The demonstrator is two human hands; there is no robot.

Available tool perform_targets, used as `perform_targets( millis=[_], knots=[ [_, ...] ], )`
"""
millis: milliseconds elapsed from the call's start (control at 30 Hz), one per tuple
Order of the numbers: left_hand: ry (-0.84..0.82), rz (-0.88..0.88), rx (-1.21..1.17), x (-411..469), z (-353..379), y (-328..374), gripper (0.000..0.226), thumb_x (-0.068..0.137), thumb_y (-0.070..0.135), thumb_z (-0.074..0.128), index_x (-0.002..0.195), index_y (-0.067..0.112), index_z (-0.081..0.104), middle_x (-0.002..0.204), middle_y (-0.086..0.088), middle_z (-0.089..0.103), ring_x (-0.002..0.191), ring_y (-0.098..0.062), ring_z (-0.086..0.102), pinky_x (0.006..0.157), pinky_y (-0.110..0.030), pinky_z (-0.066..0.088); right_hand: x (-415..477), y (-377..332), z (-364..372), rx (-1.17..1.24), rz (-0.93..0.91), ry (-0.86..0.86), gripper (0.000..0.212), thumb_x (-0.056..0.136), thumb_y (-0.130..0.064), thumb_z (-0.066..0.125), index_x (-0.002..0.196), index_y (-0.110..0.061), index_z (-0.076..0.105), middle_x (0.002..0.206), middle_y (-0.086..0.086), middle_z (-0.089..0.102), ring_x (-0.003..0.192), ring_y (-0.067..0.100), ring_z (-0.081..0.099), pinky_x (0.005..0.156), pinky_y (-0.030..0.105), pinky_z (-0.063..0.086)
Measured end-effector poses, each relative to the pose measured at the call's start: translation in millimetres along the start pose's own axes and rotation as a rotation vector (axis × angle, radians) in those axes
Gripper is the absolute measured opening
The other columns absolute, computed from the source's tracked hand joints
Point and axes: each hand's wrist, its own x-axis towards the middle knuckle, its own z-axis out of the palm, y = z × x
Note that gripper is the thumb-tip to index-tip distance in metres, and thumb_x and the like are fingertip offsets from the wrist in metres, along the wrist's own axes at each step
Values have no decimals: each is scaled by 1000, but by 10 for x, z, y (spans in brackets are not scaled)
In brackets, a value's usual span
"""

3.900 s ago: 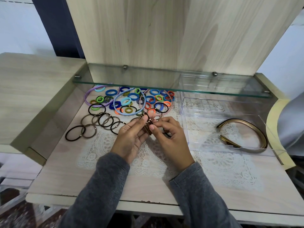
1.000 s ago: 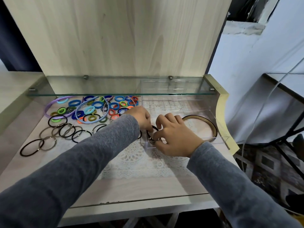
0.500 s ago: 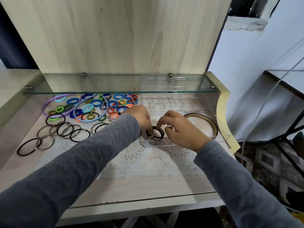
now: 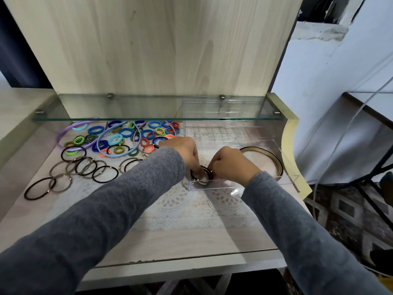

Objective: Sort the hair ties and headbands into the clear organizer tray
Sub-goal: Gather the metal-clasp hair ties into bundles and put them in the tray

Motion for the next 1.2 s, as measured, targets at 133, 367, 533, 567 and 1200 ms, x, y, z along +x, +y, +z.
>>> perform_targets(
  millis=[133,367,533,567,1200],
  knots=[
    [-36,18,58,-58,-68,10,29,76,55,71,93,31,74,98,12,67,93,-11,61,64,-25,44,31,-64,-40,-10,68,-30,18,86,-14,52,94,-4,65,91,12,66,80,25,67,77,38,58],
    [-21,22,140,-156,-55,50,29,90,28,49,112,37,67,120,9,60,111,-18,53,98,-43,36,25,-181,-74,9,97,-45,14,86,-13,54,93,-4,63,88,12,67,78,24,68,76,39,59],
    [111,80,285,-263,48,50,29,93,23,51,112,40,65,118,2,54,113,-21,49,100,-45,28,-19,-216,-89,-54,99,-58,17,87,-12,50,93,-5,64,88,10,68,81,24,68,80,39,58],
    [135,86,302,-281,69,43,29,93,24,52,113,39,65,119,2,54,114,-21,48,100,-46,27,-23,-219,-92,-61,100,-61,17,87,-12,50,93,-5,64,87,10,69,80,23,68,79,39,58],
    [418,174,422,-334,333,-105,27,90,25,53,113,35,63,117,-3,48,113,-26,44,92,-44,31,-114,-350,-43,-177,73,-28,14,85,-8,43,89,-5,56,83,11,58,75,24,61,67,29,52]
  ],
)
